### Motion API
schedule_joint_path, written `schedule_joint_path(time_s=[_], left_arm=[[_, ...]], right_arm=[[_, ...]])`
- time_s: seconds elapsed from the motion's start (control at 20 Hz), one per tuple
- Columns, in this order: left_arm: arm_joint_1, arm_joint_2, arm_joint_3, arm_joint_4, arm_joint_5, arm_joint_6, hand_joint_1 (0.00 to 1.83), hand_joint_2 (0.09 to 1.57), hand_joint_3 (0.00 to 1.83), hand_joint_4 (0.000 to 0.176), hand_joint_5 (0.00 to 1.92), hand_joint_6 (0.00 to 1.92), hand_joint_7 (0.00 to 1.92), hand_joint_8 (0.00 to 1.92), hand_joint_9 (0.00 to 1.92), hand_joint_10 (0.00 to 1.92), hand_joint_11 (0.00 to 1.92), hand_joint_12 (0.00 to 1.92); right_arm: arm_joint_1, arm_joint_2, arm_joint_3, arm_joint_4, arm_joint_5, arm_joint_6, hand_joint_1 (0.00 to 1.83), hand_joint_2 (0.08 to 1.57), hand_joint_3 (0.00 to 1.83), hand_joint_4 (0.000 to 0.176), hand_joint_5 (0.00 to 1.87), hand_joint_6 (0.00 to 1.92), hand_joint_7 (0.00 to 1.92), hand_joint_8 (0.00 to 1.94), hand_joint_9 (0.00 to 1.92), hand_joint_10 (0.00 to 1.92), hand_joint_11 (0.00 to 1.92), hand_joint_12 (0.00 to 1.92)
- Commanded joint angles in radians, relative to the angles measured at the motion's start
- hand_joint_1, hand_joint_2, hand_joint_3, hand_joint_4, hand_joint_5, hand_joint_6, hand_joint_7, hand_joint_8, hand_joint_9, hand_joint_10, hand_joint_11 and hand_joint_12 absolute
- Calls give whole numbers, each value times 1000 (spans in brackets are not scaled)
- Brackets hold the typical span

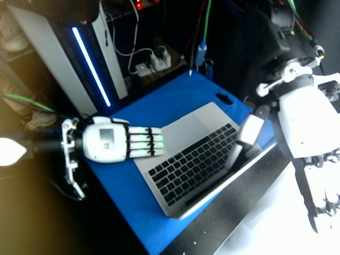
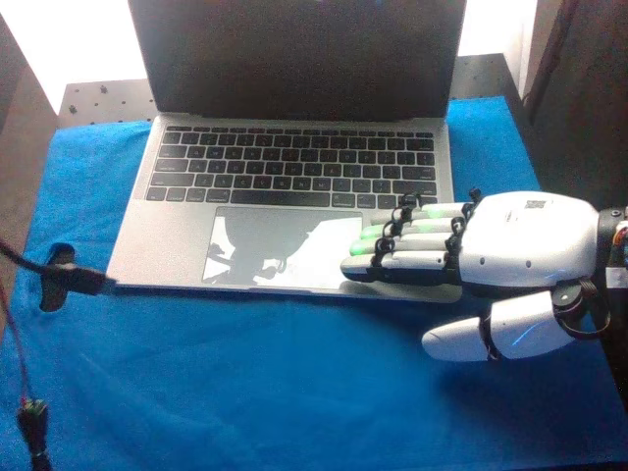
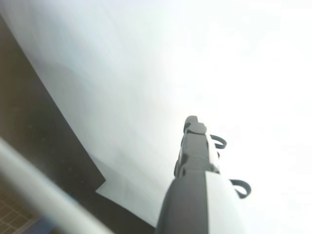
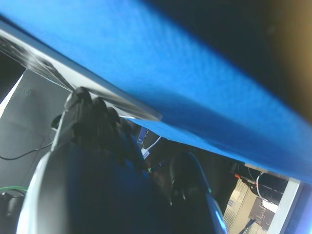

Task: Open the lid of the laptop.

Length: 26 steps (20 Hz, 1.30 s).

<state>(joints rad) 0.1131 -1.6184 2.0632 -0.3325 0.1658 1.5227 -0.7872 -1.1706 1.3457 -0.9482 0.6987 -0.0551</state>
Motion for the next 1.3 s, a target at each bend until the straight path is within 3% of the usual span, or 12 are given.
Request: schedule_joint_path(time_s=[0.0, 0.15, 0.3, 0.6, 0.75, 0.95, 1.0, 1.15, 1.2, 1.25], left_arm=[[-5, 39, -35, 9, -161, 16, 696, 1072, 1, 0, 0, 0, 0, 0, 0, 0, 0, 0], [6, 130, -179, 10, -255, 21, 504, 1057, 0, 0, 0, 0, 0, 0, 0, 0, 0, 0], [31, 211, -300, 8, -363, 20, 569, 1040, 0, 0, 0, 0, 0, 0, 0, 0, 0, 0], [93, 382, -544, 54, -568, 16, 510, 1001, 0, 0, 0, 0, 0, 0, 0, 0, 10, 5], [220, 496, -709, 100, -730, -16, 498, 967, 0, 0, 0, 0, 0, 0, 0, 0, 0, 0], [406, 592, -824, 199, -958, -282, 545, 917, 0, 6, 0, 0, 0, 0, 0, 0, 0, 0], [452, 611, -847, 217, -1019, -346, 520, 933, 0, 0, 0, 0, 0, 0, 0, 0, 0, 0], [609, 695, -950, 222, -1195, -416, 467, 942, 0, 0, 0, 0, 0, 0, 0, 0, 0, 0], [644, 714, -973, 212, -1237, -418, 406, 961, 7, 45, 0, 0, 0, 0, 0, 0, 0, 0], [687, 744, -1006, 200, -1303, -419, 370, 974, 11, 52, 0, 0, 0, 0, 0, 0, 0, 0]], right_arm=[[12, -11, -13, 16, 75, 10, 0, 1429, 2, 0, 0, 0, 0, 0, 0, 0, 0, 0], [12, -11, -21, 17, 75, 10, 0, 1425, 0, 0, 0, 0, 0, 0, 0, 0, 0, 0], [12, -11, -29, 29, 74, 10, 0, 1418, 0, 0, 0, 0, 0, 0, 0, 0, 0, 0], [10, -10, -33, 61, 74, 10, 0, 1410, 0, 0, 0, 0, 0, 0, 0, 0, 0, 0], [3, 10, -45, 131, 74, 10, 0, 1405, 0, 0, 0, 0, 0, 0, 0, 0, 0, 0], [-57, 76, -53, 362, 183, 10, 0, 1415, 0, 0, 0, 0, 0, 0, 0, 0, 0, 0], [-76, 89, -54, 432, 235, 9, 0, 1418, 2, 0, 0, 0, 0, 0, 0, 0, 0, 0], [-122, 128, -78, 619, 379, -56, 0, 1376, 0, 0, 0, 0, 0, 0, 0, 0, 0, 0], [-130, 137, -86, 648, 408, -73, 0, 1378, 0, 0, 0, 0, 0, 0, 0, 0, 0, 0], [-146, 156, -102, 685, 441, -99, 0, 1343, 0, 0, 0, 0, 0, 0, 0, 0, 0, 0]])
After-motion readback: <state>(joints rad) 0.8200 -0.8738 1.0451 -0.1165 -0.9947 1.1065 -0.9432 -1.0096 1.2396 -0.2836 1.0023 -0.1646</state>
